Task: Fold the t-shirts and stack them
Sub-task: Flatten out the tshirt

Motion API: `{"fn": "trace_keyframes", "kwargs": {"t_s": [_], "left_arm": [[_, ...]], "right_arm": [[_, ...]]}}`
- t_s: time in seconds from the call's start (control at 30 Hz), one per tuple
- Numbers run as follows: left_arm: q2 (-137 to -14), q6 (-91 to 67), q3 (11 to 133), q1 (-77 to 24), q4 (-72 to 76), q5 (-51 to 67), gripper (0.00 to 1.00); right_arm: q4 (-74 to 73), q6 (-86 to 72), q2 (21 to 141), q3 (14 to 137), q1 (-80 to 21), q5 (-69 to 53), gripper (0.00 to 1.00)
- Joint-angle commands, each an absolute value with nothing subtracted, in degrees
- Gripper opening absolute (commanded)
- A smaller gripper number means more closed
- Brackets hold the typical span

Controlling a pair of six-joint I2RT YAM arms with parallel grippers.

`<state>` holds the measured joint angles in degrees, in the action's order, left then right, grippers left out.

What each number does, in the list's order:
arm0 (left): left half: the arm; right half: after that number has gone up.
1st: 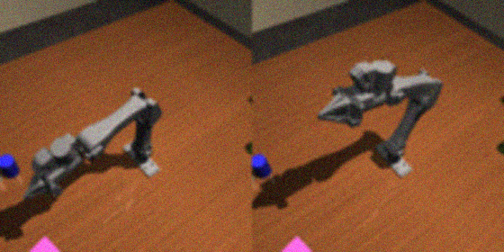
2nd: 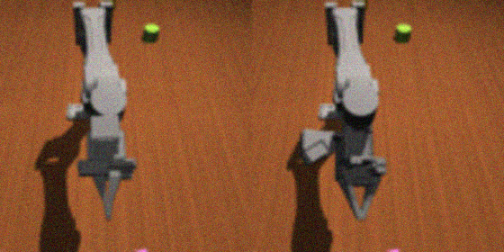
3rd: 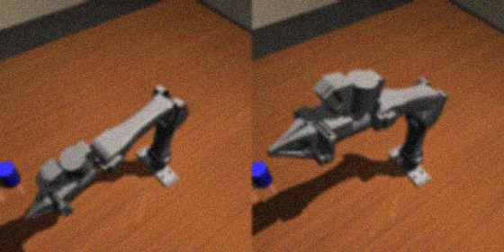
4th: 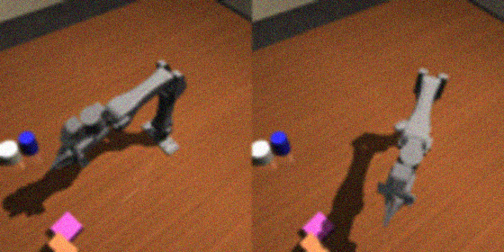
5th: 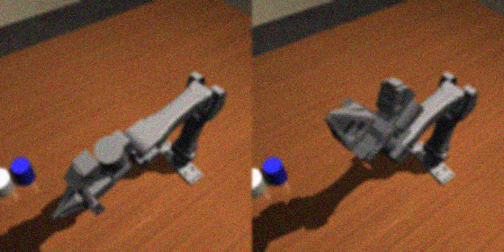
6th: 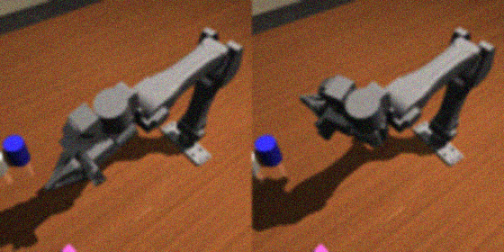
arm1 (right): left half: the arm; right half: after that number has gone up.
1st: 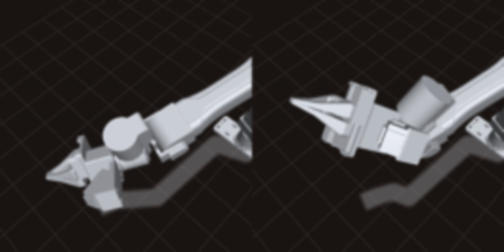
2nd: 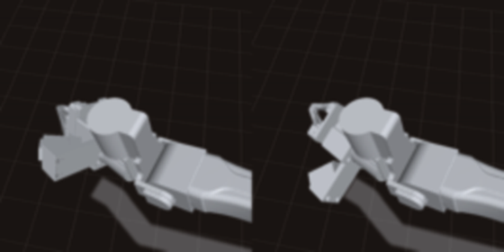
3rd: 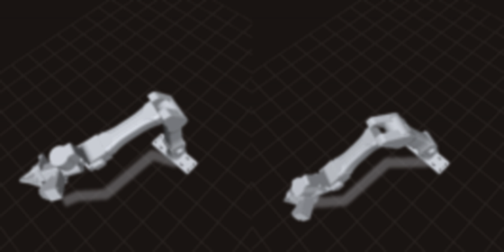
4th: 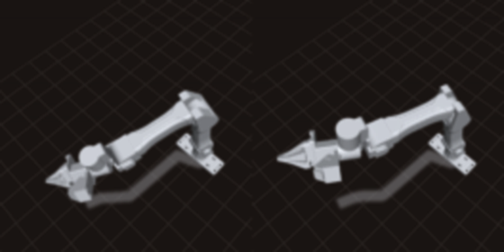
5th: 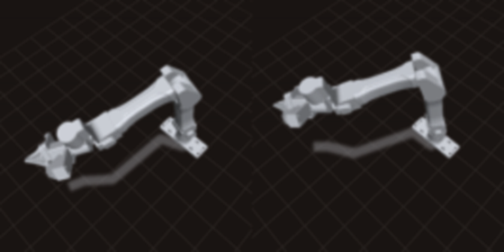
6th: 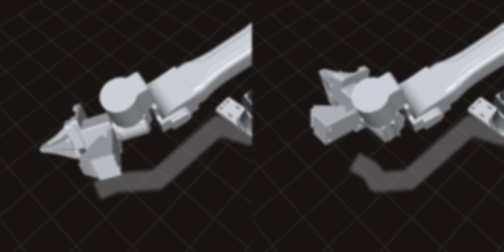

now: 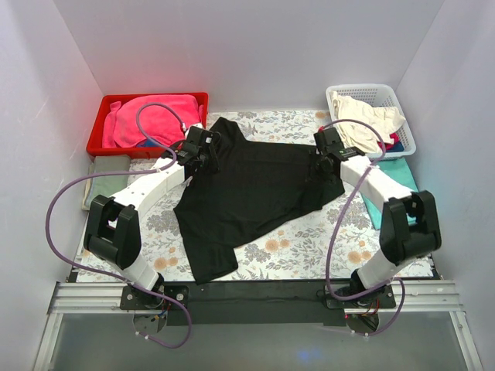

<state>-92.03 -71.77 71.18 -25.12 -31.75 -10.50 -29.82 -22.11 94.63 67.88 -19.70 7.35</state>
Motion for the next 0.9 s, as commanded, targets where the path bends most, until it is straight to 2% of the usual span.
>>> {"fn": "trace_keyframes", "kwargs": {"t_s": [0.0, 0.3, 0.87], "left_arm": [[-89.6, -71.5, 70.5, -25.1, -32.6, -11.9, 0.41], [-90.1, -71.5, 70.4, -25.1, -32.3, -11.3, 0.42], [-88.6, -71.5, 69.5, -25.1, -33.0, -12.6, 0.42]], "right_arm": [[-33.6, -22.5, 87.8, 64.4, -20.0, 11.3, 0.50], [-28.4, -23.1, 85.3, 55.6, -19.6, 8.5, 0.46], [-22.0, -21.8, 89.5, 51.1, -16.5, 5.4, 0.44]]}}
